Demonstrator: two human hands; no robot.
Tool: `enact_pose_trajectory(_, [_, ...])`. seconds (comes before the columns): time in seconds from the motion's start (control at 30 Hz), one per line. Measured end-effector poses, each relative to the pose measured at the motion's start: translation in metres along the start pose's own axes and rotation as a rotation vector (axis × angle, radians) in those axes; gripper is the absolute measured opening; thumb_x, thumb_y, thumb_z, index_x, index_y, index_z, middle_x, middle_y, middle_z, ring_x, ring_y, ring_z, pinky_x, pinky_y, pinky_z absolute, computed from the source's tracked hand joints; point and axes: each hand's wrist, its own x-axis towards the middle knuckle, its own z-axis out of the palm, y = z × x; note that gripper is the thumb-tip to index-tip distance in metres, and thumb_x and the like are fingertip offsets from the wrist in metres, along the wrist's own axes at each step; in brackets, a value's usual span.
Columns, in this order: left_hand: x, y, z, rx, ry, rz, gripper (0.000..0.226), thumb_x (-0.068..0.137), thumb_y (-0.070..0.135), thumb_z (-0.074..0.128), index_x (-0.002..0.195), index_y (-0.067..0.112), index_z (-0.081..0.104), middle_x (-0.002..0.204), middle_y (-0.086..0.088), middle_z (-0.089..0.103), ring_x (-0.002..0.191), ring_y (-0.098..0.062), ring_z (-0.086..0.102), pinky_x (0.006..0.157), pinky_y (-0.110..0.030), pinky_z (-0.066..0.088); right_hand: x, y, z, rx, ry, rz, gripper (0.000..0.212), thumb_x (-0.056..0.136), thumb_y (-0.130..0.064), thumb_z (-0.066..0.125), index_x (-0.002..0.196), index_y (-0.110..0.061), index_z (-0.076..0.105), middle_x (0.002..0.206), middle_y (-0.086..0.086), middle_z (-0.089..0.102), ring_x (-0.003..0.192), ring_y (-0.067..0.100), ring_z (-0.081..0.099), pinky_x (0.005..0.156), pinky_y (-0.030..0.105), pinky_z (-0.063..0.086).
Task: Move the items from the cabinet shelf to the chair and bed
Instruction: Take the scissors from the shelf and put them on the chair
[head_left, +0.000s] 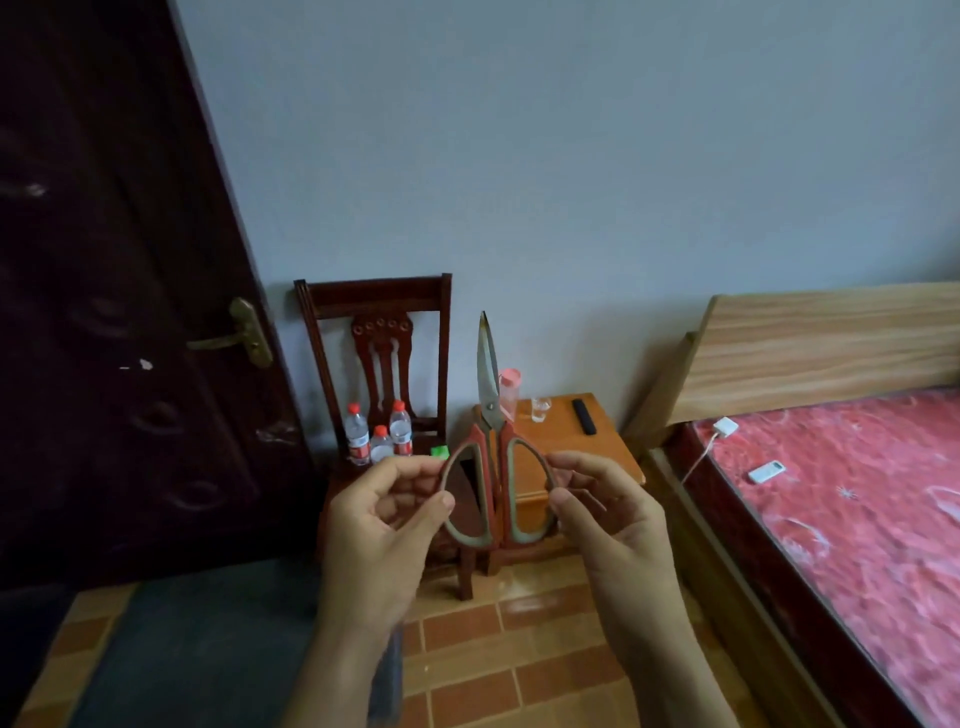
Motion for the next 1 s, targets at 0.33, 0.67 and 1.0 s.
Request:
enact_pose_trajectory(0.33, [0.115,-0.030,0.044,0.103,0.127,-0.068,0.029,0.080,-0.004,0.077,0.092,0.022,0.076,0.087,0.001,0.077,0.081,-0.011,0.073,0.070,-0.023,0.057,0.143,0.027,0.008,0.028,-0.080,0.088,0.023,0.096,0.003,0.058,0.103,-0.013,0.073,0.095,0.005,0.077,0.087,0.016,0.075,0.065,0.022,0.060])
enact_pose_trajectory(0.67, [0.206,-0.074,0.035,0.120,0.138,-0.119,0.028,0.079,-0.003,0.078,0.092,0.022,0.076,0.087,0.001,0.077,0.084,-0.012,0.073,0.076,-0.030,0.060,0.233,0.073,0.046,-0.046,-0.091,0.133,0.028,0.095,0.003,0.060,0.097,-0.020,0.076,0.095,0.010,0.075,0.090,0.025,0.073,0.070,0.030,0.062])
enact_pose_trajectory(1.0, [0.319,-0.166,0.003,0.093,0.117,-0.253,0.028,0.080,-0.002,0.077,0.091,0.023,0.076,0.085,0.003,0.076,0.083,-0.012,0.072,0.079,-0.040,0.062,0.332,0.154,0.113,-0.171,-0.074,0.219,0.026,0.096,0.004,0.058,0.096,-0.016,0.074,0.094,0.006,0.076,0.091,0.029,0.071,0.073,0.039,0.064])
